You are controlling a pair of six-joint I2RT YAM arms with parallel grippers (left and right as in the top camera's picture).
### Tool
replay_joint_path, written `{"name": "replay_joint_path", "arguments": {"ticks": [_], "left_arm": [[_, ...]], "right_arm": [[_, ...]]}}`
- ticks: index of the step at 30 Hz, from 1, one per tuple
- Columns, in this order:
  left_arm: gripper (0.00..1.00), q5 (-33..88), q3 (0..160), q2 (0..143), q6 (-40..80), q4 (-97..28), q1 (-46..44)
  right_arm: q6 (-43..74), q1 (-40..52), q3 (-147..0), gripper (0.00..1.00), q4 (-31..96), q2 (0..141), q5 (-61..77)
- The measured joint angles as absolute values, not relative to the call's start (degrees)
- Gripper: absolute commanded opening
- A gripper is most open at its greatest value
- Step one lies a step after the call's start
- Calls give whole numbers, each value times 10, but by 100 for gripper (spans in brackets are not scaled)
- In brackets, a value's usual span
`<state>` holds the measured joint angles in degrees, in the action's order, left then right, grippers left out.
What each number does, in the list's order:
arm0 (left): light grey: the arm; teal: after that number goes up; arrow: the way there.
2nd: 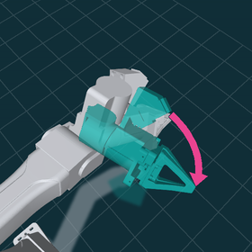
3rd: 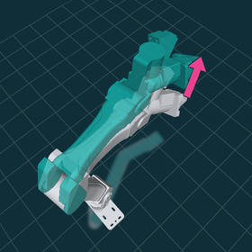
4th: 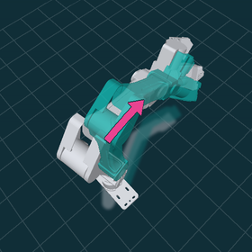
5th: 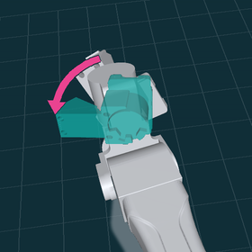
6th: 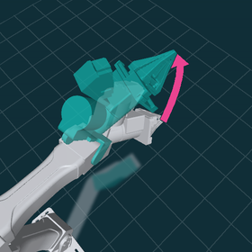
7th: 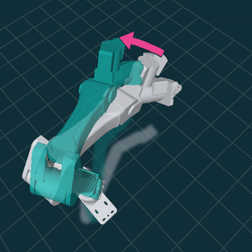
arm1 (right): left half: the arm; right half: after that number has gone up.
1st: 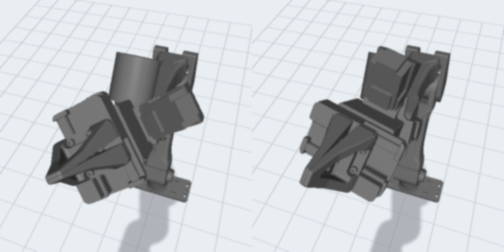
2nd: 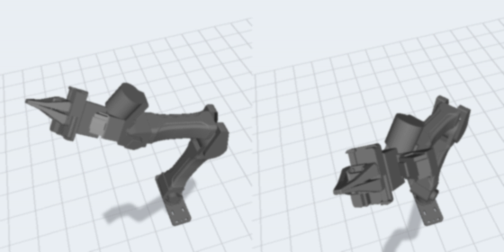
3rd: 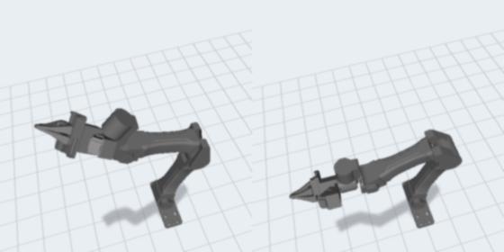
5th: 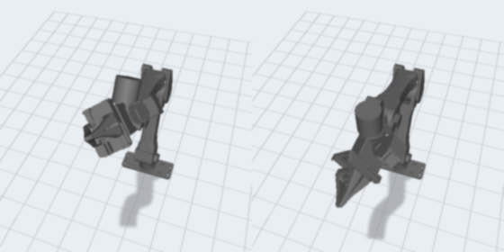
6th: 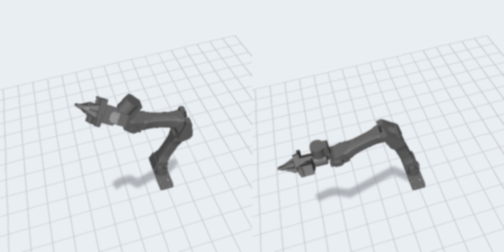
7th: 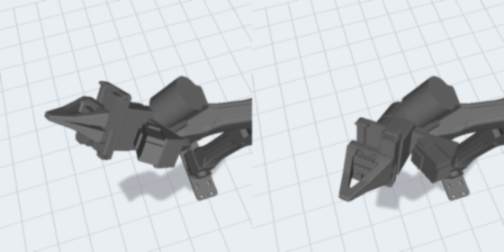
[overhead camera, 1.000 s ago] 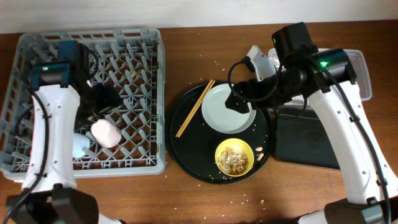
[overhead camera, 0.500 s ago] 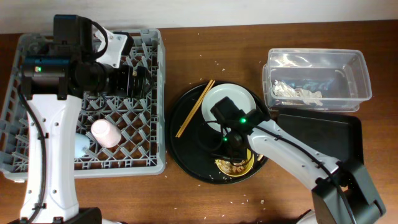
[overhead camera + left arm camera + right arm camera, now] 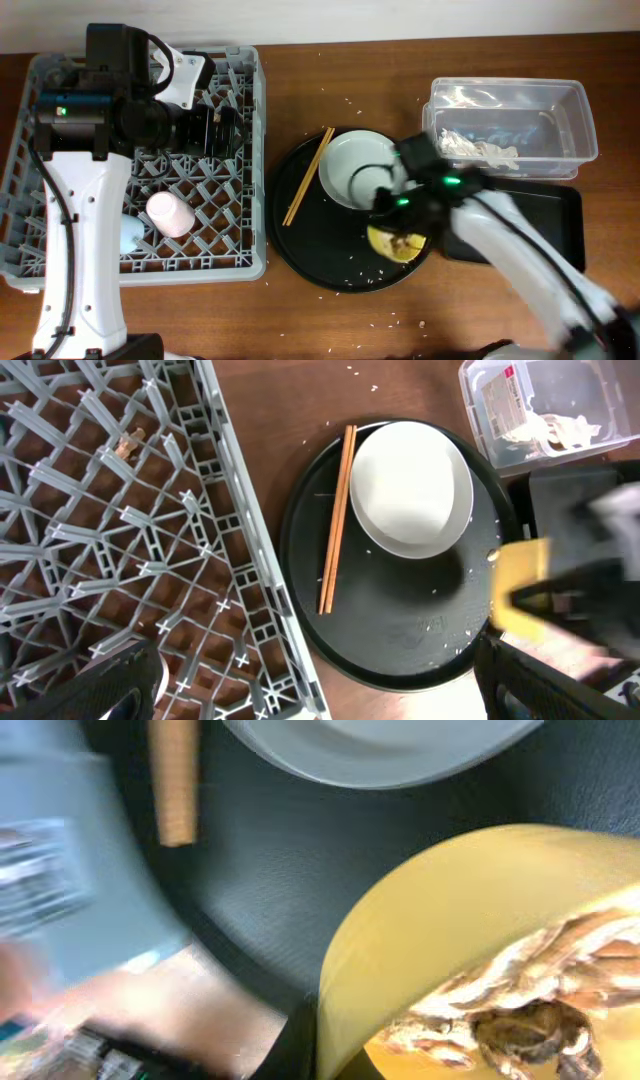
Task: Sort waste into correct bins and load items into the dishwasher rack
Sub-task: 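Grasp the yellow bowl of food scraps with the right gripper, then tip the yellow bowl's scraps onto the black rectangular tray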
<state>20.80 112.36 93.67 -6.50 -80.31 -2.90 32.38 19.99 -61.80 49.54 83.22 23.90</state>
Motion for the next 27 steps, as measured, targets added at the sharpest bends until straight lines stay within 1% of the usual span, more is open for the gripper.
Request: {"name": "replay_joint_path", "arguments": {"ticks": [2,3,5,7,10,13,16,18,20,22,24,27], "left_arm": [[99,208,1124,937,-65,-804,-29],[99,208,1124,937,-65,-803,-29],[99,208,1124,937,-65,-803,-29],[99,208,1124,937,-65,-803,-29],[99,208,1124,937,-65,-803,-29],[99,208,1124,937,-65,-803,-29],[99,208,1124,937,-65,-803,-29],[99,208,1124,937,-65,-803,-29],[99,208,1124,937,-65,-803,-29],[99,208,1124,937,-65,-803,-29],[99,208,1124,937,-65,-803,-29],[99,208,1124,937,-65,-803,-29]], "right_arm": [[253,124,-618,4,518,747,286],[210,62,-618,4,539,706,301],[118,-37,-618,4,570,701,319],[51,-84,-618,4,571,726,342],[-38,-121,-618,4,561,795,369],[-174,-165,-618,4,566,855,497],[-233,-223,-612,4,610,867,540],[-242,-257,-599,4,616,867,556],[-252,-302,-577,4,610,867,582],[-303,-360,-536,4,607,867,630],[-324,-385,-509,4,576,867,664],[-341,-416,-485,4,568,867,696]]}}
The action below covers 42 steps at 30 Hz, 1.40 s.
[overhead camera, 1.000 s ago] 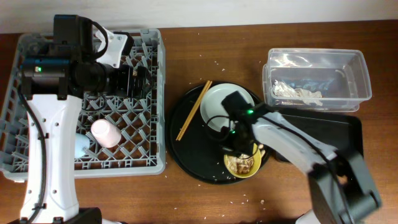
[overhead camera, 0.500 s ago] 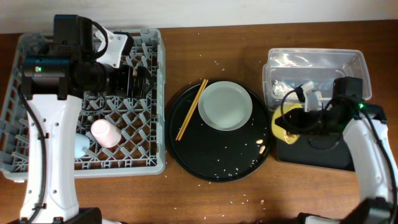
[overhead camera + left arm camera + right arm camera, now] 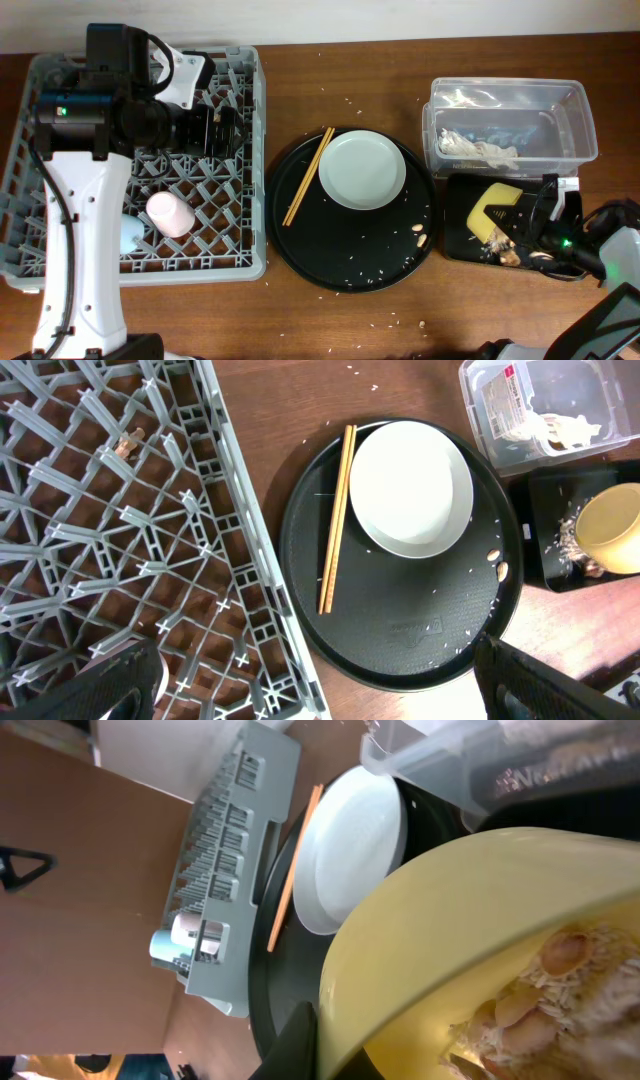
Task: Sort waste into correct bins and load items into the dishwasher rack
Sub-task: 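Tip the yellow bowl's scraps onto the black rectangular tray, then set the empty yellow bowl back on the round black tray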
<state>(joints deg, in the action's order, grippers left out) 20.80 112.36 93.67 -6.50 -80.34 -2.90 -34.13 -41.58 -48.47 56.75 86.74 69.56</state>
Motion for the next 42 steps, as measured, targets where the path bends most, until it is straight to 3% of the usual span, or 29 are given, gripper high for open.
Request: {"name": "replay_joint_path", "arguments": {"ticks": [7,12,17,21,27,31,33,40,41,42], "left_arm": [[99,208,1124,937,-65,-803,-29],[99,208,1124,937,-65,-804,-29],[99,208,1124,937,-65,-803,-29],[99,208,1124,937,-65,-803,-29],[99,208,1124,937,-65,-803,-29],[99,208,1124,937,-65,-803,-29],[99,208,1124,937,-65,-803,-29],[99,208,1124,937,-65,-803,-29],[99,208,1124,937,-65,-803,-29],[99,208,1124,937,-65,-803,-29]], "right_arm": [[-294,-416,-483,4,505,868,743],[-328,-413,-482,4,496,869,750],[-214,-397,-481,4,418,874,746],[-272,-386,-480,4,415,874,821],[-67,-366,-479,4,401,875,741],[-79,-278,-502,4,431,819,716],[-51,-195,-558,4,509,771,623],[191,262,-590,5,564,808,207],[204,302,-590,9,553,838,180],[215,342,-590,22,540,878,157]]}}
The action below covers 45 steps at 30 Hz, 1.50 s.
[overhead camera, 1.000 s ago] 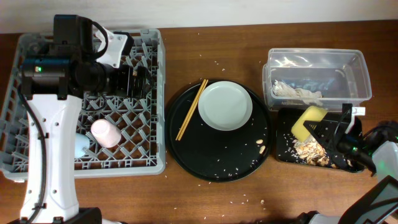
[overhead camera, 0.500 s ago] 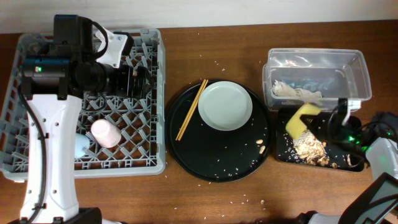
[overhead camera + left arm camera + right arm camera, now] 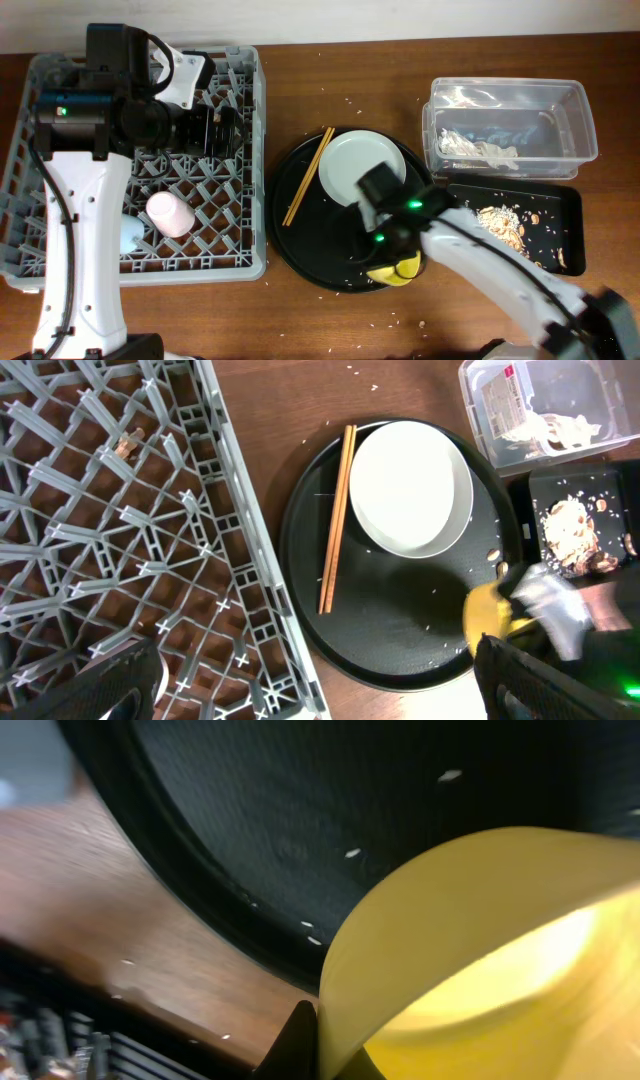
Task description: Sort waste into correct bins and load items into the dishwasher rack
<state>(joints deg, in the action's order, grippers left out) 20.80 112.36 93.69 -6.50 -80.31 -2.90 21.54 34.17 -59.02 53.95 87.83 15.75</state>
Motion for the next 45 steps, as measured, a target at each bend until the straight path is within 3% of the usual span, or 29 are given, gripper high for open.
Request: {"name": "replay_joint_path", "arguments": {"ticks": [2,7,11,13,16,23,25,29,31,32,37,45], "left_arm": [[99,208,1124,937,-65,-803,-29],[99,208,1124,937,-65,-803,-29],[99,208,1124,937,-65,-803,-29],[99,208,1124,937,-65,-803,-29],[99,208,1124,937,-65,-803,-29],[99,208,1124,937,-65,-803,-29],[99,208,1124,937,-65,-785,-29],[99,208,1124,937,-67,-769,-29],[99,208,1124,937,-67,-769,-29],[99,208,1124,937,-67,-769,-29],[99,208,1124,937,-67,-769,-29],[99,208,1124,937,-67,-769,-29]], "right_arm": [[216,365,-591,40,527,918,144],[163,371,-700,56,542,935,138],[180,306,-801,56,550,933,61],[192,213,-801,55,551,935,42],[166,163,-801,55,549,960,96],[144,168,-802,56,530,1015,153],[146,204,-802,66,496,1015,198],[182,269,-802,65,488,1015,163],[177,268,-802,74,492,1004,154],[171,268,-802,98,494,974,149],[161,268,-820,98,498,703,154],[56,191,-804,98,566,521,6]]}}
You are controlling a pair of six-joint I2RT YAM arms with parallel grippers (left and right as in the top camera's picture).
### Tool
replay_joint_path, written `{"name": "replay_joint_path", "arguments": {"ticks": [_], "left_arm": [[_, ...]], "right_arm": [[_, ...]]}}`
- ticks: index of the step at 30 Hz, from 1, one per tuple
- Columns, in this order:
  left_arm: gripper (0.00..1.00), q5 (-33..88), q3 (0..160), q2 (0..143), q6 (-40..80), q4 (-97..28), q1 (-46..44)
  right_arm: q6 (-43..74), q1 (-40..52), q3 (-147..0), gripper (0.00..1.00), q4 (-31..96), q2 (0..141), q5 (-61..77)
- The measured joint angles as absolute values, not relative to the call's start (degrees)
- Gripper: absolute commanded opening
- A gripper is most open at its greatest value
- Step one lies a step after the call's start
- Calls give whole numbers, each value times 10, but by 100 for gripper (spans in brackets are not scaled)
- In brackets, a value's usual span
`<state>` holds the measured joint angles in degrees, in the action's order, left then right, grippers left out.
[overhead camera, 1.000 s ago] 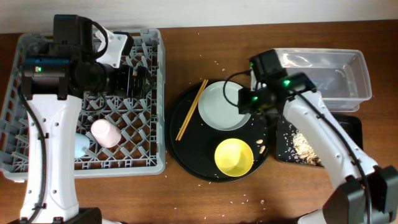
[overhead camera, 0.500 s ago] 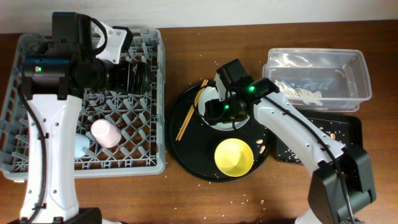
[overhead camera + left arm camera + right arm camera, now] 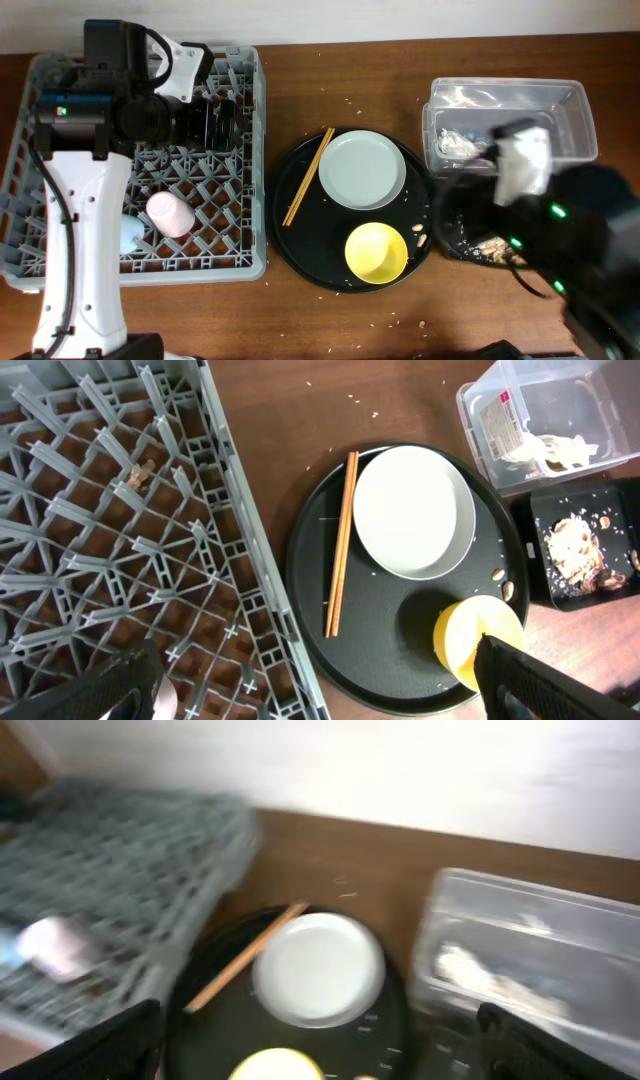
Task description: Sort waste into correct bins and load items into the dishwasher rack
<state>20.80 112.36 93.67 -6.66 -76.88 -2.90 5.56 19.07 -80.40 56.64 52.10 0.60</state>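
The empty yellow bowl [image 3: 376, 251] stands upright on the round black tray [image 3: 300, 250], in front of the white plate [image 3: 362, 170]. A pair of wooden chopsticks [image 3: 308, 190] lies along the tray's left side. My right gripper [image 3: 320, 1045] is open and holds nothing. It is raised over the right side of the table, and its view is blurred. My left gripper [image 3: 320, 700] hangs open over the grey dishwasher rack [image 3: 250, 150], well left of the tray. The left wrist view shows the bowl [image 3: 470, 640] and the plate [image 3: 415, 510].
A pink cup [image 3: 168, 213] lies in the rack. The black rectangular tray [image 3: 570, 550] at the right holds food scraps. Behind it stands a clear bin [image 3: 575, 110] with crumpled paper. A food scrap [image 3: 422, 240] and rice grains lie on the round tray.
My right gripper held the empty yellow bowl at the round tray's front edge. Now the bowl stands on the tray, let go, and the gripper is open and away to the right.
My right gripper first held the yellow bowl, with food scraps in it, over the round tray. Then the bowl was tilted over the black rectangular tray. Later the scraps lay in that tray and the empty bowl was back over the round tray, where it now stands.
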Motion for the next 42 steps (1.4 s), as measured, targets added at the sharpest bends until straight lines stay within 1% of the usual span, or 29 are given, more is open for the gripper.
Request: {"name": "replay_joint_path", "arguments": {"ticks": [1,2,3,4,5,7,9,10,11,12,13,23,24,25,26,27,28,29,30,31,32,33,35,36,37,39,42], "left_arm": [[99,208,1124,937,-67,-768,-29],[99,208,1124,937,-67,-768,-29],[99,208,1124,937,-67,-769,-29],[99,208,1124,936,-67,-768,-29],[99,208,1124,936,-67,-767,-29],[99,208,1124,935,-67,-768,-29],[99,208,1124,935,-67,-769,-29],[99,208,1124,934,-67,-769,-29],[99,209,1124,934,-67,-769,-29],[99,209,1124,934,-67,-768,-29],[99,208,1124,934,-67,-769,-29],[99,212,1124,934,-64,-765,-29],[99,223,1124,934,-62,-753,-29],[99,260,1124,934,-56,-702,-29],[99,264,1123,935,-42,-670,-39],[99,239,1124,938,-34,-679,-55],[99,137,1127,967,-22,-698,-131],[99,102,1127,991,-19,-699,-166],[95,57,1127,1038,-17,-693,-210],[92,44,1127,1065,-10,-691,-228],[83,35,1127,1091,7,-694,-236],[60,31,1126,1138,27,-698,-235],[38,46,1124,1199,37,-706,-234],[35,49,1124,1227,39,-707,-234],[34,49,1124,1249,40,-707,-235],[27,49,1124,1287,32,-704,-235],[27,49,1124,1342,0,-698,-236]], "right_arm": [[53,158,-773,98,540,484,-17],[52,103,-698,98,493,432,-33],[52,70,-637,98,486,398,-45],[49,44,-560,98,437,352,-47],[49,22,-462,98,459,275,-50],[47,11,-352,98,409,173,-52],[47,2,-194,98,297,55,-55],[47,1,-102,98,192,10,-46],[47,1,-65,98,159,10,-34],[47,1,-31,98,83,10,-24],[47,1,-18,98,50,7,-20],[47,1,-10,99,46,7,-14],[48,1,-9,98,46,7,-14],[47,1,-9,99,46,7,-14],[47,1,-9,98,45,7,-14],[47,1,-9,99,45,7,-14],[47,1,-9,98,44,7,-14],[47,1,-9,98,44,7,-14],[47,1,-9,99,44,7,-14],[48,1,-9,98,44,7,-14],[47,1,-9,98,44,7,-14],[47,1,-9,98,44,7,-14],[47,1,-9,98,44,7,-14],[47,1,-9,99,44,7,-14],[47,1,-9,98,44,7,-14],[47,1,-9,99,44,7,-14],[47,1,-9,98,44,7,-14]]}}
